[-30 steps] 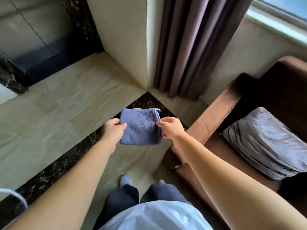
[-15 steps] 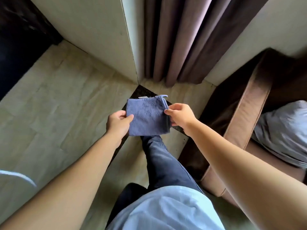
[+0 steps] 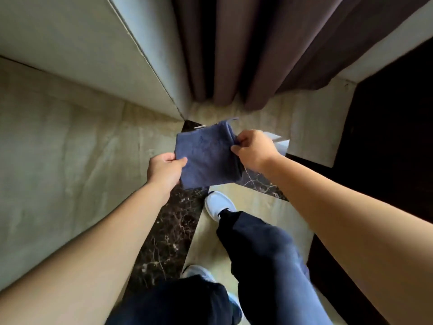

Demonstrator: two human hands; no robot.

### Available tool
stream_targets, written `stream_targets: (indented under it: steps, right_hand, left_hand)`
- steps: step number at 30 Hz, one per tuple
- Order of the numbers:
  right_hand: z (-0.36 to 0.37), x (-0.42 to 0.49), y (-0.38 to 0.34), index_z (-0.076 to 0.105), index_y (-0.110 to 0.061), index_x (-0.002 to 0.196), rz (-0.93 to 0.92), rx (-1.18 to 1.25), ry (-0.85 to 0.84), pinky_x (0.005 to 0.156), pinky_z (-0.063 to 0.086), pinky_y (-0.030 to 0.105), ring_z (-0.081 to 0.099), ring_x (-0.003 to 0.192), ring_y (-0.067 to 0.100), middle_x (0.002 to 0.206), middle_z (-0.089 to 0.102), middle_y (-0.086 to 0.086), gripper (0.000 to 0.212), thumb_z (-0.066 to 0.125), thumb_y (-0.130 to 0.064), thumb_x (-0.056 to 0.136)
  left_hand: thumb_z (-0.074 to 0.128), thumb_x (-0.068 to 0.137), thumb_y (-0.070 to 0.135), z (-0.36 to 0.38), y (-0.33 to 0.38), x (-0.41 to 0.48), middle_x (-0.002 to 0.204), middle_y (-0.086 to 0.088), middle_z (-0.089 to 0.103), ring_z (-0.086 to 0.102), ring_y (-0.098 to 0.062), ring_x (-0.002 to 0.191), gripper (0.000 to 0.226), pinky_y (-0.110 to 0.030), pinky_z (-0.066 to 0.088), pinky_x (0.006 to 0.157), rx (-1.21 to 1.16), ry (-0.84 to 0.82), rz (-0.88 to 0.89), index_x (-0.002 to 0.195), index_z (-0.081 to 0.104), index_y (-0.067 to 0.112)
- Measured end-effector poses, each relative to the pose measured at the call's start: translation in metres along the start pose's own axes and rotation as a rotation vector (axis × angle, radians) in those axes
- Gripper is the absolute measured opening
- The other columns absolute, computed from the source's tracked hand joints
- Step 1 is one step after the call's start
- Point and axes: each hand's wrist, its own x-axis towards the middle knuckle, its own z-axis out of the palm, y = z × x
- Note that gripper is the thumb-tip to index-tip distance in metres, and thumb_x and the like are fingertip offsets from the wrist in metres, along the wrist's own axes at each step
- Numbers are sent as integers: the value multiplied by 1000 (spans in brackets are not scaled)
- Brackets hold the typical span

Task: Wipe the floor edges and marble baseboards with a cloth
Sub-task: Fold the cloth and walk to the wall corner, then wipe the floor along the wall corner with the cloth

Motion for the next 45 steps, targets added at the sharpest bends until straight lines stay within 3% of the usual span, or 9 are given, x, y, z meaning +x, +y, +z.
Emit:
stream_targets:
  steps: [3,9,14,17,19,29,33,39,45]
  right_hand:
    - [64,88,33,65,-9,99,-13,-40,-5,74,45,33,62,95,32,96,70,9,16,64,-22,89]
    - [173,220,73,56,-14,88,-125,-103,-65,67,36,28,56,82,26,85,62,4,8,57,-19,94]
    - [223,263,91,52,-13,133,-58,-22,-108,98,48,34,59,115,30,123,65,10,39,53,-21,95]
    - [231,241,97,44,-18,142,-102,-156,-223,100,47,34,57,120,28,135,59,7,49,54,-20,94]
    - [223,224,90,47,-19,141,-154,-309,-283,102,48,37,58,120,29,136,59,7,48,54,-19,93]
    - [189,166,42,29,-25,153,-271,-798,-250,98,49,39,60,114,31,140,56,12,59,49,-30,98]
    - [212,208,38,14,-29,157,-441,-823,-188,119,25,39,23,149,29,163,21,13,68,48,-40,98]
    - [278,279,60,-22,-51,147,-585,-1064,-134,122,-8,45,-28,148,29,160,-32,-1,67,12,-70,92]
    - [297,310,50,-21,-53,147,-658,-1107,-88,120,-14,47,-35,145,26,158,-36,-5,63,-4,-70,89]
  left_hand:
    - [74,85,15,37,-41,110,86,-10,71,68,-29,86,20,-50,56,88,-4,43,57,69,61,17]
    - [69,91,10,81,-98,265,89,-1,65,58,-17,81,9,-24,44,75,-38,176,253,94,63,17]
    - [64,94,21,75,-116,326,133,-2,61,61,-22,114,43,-34,49,102,46,276,329,137,57,17]
    - [65,94,22,61,-137,315,145,-7,56,65,-28,111,53,-24,53,90,251,13,248,145,50,19]
    - [66,93,23,46,-149,292,151,-9,49,54,-32,130,64,-28,45,102,512,-148,221,152,41,20]
    - [55,91,39,-47,-157,217,151,-10,41,43,-35,136,60,-43,38,109,960,-59,256,146,41,21]
    - [49,96,43,-60,-151,247,146,-14,38,40,-38,132,52,-46,36,104,896,134,287,140,42,16]
    - [35,99,55,-72,-179,327,168,-10,-9,3,-43,151,73,-53,19,118,850,258,283,159,9,23]
    - [14,89,76,-119,-213,384,164,-7,-27,-14,-51,148,86,-63,7,118,892,400,234,159,-9,29]
